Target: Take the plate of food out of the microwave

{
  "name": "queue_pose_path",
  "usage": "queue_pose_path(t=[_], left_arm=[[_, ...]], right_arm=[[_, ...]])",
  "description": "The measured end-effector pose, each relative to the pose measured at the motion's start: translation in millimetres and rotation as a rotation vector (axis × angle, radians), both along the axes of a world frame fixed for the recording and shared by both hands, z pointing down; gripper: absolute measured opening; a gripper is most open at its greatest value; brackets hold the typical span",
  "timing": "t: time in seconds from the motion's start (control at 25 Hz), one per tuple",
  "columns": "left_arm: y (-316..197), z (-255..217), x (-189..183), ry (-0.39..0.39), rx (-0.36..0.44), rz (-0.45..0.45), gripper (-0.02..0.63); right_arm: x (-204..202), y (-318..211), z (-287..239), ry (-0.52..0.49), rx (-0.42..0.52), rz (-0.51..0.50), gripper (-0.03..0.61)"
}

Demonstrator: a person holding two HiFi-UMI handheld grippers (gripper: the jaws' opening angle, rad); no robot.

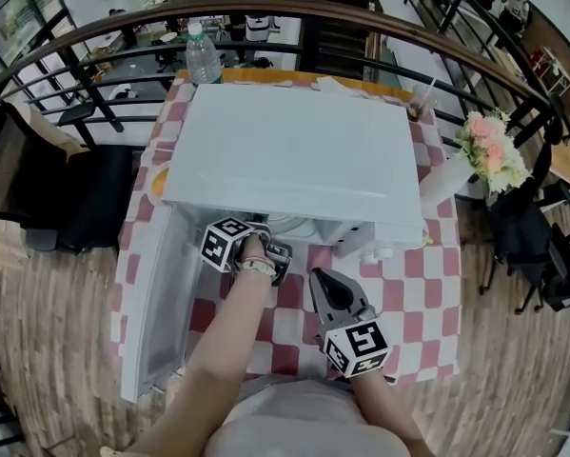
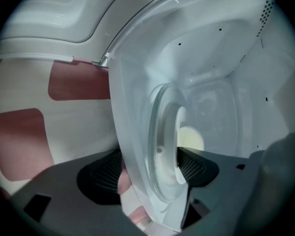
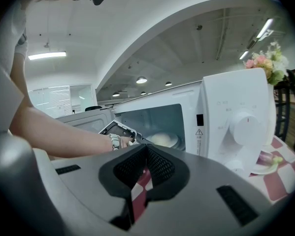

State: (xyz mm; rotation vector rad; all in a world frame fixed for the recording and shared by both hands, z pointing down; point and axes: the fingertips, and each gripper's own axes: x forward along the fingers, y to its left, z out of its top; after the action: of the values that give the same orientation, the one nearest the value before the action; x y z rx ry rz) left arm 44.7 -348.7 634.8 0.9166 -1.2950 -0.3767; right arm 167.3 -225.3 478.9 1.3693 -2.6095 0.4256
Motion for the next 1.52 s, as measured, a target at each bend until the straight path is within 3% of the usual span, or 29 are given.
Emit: queue_pose_path(t=[0.32,1.52], left_arm=[[4.3,-3.0,-1.2,0.001,0.014,0.016,0.335],[32.1,-22.8,-1.3,0.082,0.034,0.029,0.091]], right_arm=[[0.4,2.2,-4.1,-0.005,0.012,-0.004,0.025],[-0.8,11.5,-18.7,-0.013,0.059,-0.004,0.025]])
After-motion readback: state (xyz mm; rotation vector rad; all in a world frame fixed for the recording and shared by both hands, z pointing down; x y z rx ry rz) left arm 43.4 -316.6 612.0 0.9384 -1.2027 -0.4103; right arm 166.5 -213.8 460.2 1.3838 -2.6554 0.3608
